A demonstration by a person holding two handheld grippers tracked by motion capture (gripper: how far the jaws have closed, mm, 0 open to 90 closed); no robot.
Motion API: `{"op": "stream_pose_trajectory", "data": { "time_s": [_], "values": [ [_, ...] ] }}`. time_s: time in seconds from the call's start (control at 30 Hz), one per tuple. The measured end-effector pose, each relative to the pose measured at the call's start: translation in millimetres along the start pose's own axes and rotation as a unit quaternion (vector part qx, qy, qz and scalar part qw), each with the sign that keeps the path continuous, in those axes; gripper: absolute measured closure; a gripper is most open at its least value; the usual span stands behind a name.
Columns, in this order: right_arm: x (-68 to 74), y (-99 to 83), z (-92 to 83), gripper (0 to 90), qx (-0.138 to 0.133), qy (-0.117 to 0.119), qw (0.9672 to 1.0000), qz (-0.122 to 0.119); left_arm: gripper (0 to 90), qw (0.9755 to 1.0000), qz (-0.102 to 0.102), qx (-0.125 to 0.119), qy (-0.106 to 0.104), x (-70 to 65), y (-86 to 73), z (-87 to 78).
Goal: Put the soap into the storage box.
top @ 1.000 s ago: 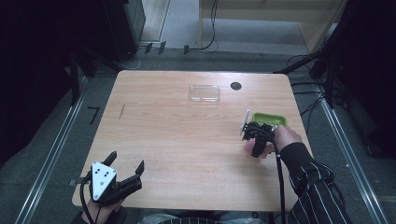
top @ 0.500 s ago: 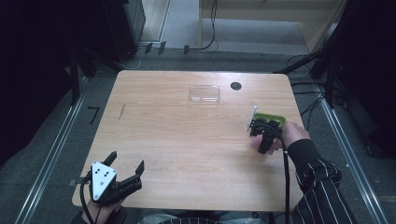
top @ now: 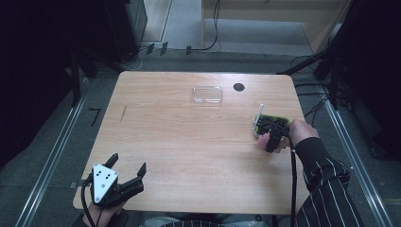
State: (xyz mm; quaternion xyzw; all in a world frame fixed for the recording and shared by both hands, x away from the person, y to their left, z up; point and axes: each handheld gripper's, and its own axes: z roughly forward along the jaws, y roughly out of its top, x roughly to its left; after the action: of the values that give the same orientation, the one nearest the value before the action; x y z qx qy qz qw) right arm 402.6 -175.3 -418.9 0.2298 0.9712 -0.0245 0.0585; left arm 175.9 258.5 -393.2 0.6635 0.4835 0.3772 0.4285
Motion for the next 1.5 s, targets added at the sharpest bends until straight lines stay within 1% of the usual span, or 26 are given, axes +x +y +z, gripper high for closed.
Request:
{"op": "stream_pose_trajectory", "data": {
  "time_s": [0.23,0.27,0.37,0.43,0.47,0.5,0.53,0.63,0.67,0.8,0.97,1.0,1.07,1.13,1.23,1.4,1.5],
  "values": [
    [-6.5,-3.7,-3.6,38.7,-0.009,-0.001,0.9999,-0.009,13.3,1.0000,0.000,0.000,0.000,0.2,0.0,-0.1],
    [-7.3,-4.5,-4.1,38.7,-0.009,-0.002,0.9999,-0.006,13.4,1.0000,0.000,0.000,0.000,0.1,0.0,0.0],
    [-12.1,-6.6,-5.7,38.7,-0.015,-0.002,0.9998,-0.012,13.4,1.0000,0.000,0.000,0.000,-0.1,0.0,0.1],
    [-13.0,-7.1,-6.2,38.7,-0.017,-0.002,0.9998,-0.008,13.3,1.0000,0.000,0.000,0.000,0.0,0.0,0.0],
    [-15.0,-7.9,-7.6,38.7,-0.018,-0.004,0.9998,-0.013,13.4,1.0000,0.000,0.000,0.000,-0.1,0.0,0.1],
    [-15.7,-8.3,-7.9,38.7,-0.020,-0.004,0.9997,-0.012,13.4,1.0000,0.000,0.000,0.000,-0.2,0.0,0.2],
    [-15.7,-8.3,-7.9,38.7,-0.020,-0.004,0.9997,-0.012,13.3,1.0000,0.000,0.000,0.000,-0.2,0.0,0.2],
    [-17.2,-9.8,-8.8,38.7,-0.020,-0.002,0.9996,-0.022,13.4,1.0000,0.001,0.001,0.000,-0.3,0.1,0.3],
    [-18.1,-10.6,-8.9,38.7,-0.020,0.000,0.9996,-0.021,13.4,1.0000,0.000,0.000,0.000,-0.2,0.1,0.2],
    [-21.9,-12.2,-8.9,38.7,-0.020,-0.003,0.9996,-0.020,13.4,1.0000,0.001,0.001,0.000,-0.3,0.1,0.1],
    [-25.8,-13.5,-7.2,38.7,-0.018,-0.001,0.9997,-0.017,13.4,1.0000,0.000,0.001,0.000,0.0,0.0,0.0],
    [-28.0,-13.9,-6.5,38.7,-0.019,-0.003,0.9996,-0.021,13.4,1.0000,0.000,0.000,0.000,0.1,0.0,0.0],
    [-29.3,-14.2,-6.4,38.7,-0.018,-0.001,0.9997,-0.017,13.4,1.0000,0.001,0.001,0.000,0.0,0.0,-0.1],
    [-31.1,-14.4,-6.2,38.7,-0.021,-0.001,0.9996,-0.019,13.4,1.0000,0.001,0.001,0.000,0.0,-0.1,-0.2],
    [-33.5,-14.7,-6.7,38.7,-0.020,-0.003,0.9995,-0.023,13.4,1.0000,0.001,0.000,0.000,0.1,-0.1,-0.2],
    [-35.7,-14.6,-6.6,38.7,-0.020,-0.004,0.9995,-0.024,13.4,1.0000,0.001,0.001,0.001,0.2,-0.2,-0.7],
    [-39.5,-14.4,-6.2,38.7,-0.021,-0.005,0.9994,-0.026,13.3,1.0000,0.000,0.001,0.002,0.4,-0.4,-1.1]
  ]
}}
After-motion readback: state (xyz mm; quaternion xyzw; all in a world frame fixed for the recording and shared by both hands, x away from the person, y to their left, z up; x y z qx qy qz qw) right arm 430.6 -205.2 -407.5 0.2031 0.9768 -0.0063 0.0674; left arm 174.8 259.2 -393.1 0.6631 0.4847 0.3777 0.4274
